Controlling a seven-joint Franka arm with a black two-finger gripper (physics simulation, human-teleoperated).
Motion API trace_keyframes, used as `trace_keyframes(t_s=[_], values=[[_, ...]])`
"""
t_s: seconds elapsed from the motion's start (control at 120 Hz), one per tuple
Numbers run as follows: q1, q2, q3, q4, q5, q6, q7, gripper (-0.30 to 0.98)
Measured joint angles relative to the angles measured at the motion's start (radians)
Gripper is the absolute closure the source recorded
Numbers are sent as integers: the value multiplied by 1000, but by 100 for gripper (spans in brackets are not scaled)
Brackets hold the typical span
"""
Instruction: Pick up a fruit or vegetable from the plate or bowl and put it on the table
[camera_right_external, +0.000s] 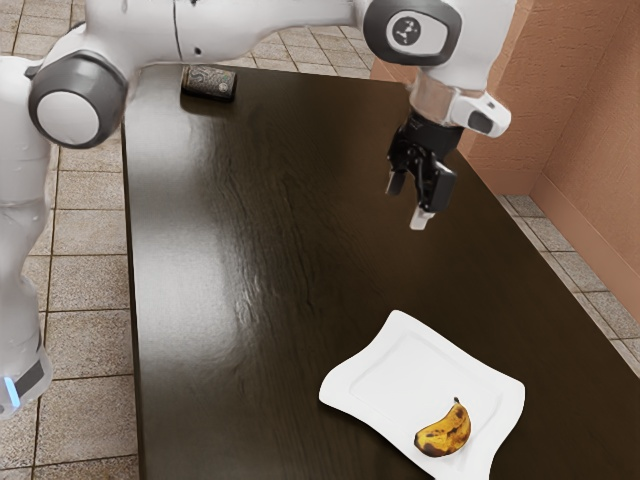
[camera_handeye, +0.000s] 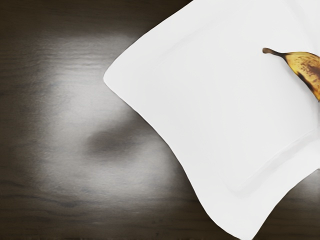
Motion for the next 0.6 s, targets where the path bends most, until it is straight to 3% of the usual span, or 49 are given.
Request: trace_keyframes(t_s=[0.242, 0.6], values=[[-12, -11, -103, 0, 56, 8, -283, 0], [-52, 83, -148, -8, -5, 144, -679, 0]])
